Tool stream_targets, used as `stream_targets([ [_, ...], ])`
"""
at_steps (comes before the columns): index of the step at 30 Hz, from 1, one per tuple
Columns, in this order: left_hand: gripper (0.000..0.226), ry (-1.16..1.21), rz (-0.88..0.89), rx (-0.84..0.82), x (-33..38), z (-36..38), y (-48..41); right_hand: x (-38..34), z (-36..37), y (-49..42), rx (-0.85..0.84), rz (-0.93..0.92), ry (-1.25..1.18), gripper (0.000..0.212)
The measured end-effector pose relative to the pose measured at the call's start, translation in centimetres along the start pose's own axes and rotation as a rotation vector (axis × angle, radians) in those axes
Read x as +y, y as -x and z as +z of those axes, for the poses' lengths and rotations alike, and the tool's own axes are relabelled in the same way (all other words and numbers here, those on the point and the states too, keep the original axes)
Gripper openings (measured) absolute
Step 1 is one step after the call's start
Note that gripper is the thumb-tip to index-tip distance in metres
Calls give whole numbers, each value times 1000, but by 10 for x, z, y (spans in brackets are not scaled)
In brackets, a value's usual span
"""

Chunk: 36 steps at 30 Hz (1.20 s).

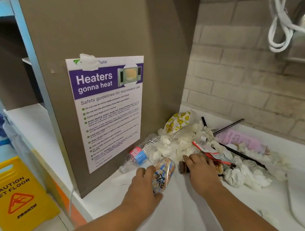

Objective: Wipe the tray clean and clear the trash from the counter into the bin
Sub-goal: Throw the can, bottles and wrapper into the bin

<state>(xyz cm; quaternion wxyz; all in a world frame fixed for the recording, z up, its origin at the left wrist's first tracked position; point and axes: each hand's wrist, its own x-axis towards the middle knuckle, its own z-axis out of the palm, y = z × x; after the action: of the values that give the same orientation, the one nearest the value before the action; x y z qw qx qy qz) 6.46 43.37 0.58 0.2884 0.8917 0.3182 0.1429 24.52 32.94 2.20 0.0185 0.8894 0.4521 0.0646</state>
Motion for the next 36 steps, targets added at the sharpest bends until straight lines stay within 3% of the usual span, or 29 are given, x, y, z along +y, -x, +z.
stream_targets([
  [5, 61, 88, 14, 28, -3, 0, 3, 5, 9, 7, 78, -63, -61, 34],
  [13, 56, 211, 127, 96, -16, -24, 12, 7, 4, 21, 146, -69, -192, 44],
  [19, 54, 216, 231, 182, -22, -54, 22, -10, -18, 33, 380, -87, -214, 67],
  [24, 53, 192, 324, 218, -22, -89, 44, -35, -53, 48, 534, -82, -392, 62],
  [29, 53, 174, 403, 238, -39, -131, 85, -76, -97, 71, 511, -100, -671, 49],
  [36, 54, 148, 374, 299, -98, -179, 145, -163, -126, 104, 388, -166, -821, 45],
])
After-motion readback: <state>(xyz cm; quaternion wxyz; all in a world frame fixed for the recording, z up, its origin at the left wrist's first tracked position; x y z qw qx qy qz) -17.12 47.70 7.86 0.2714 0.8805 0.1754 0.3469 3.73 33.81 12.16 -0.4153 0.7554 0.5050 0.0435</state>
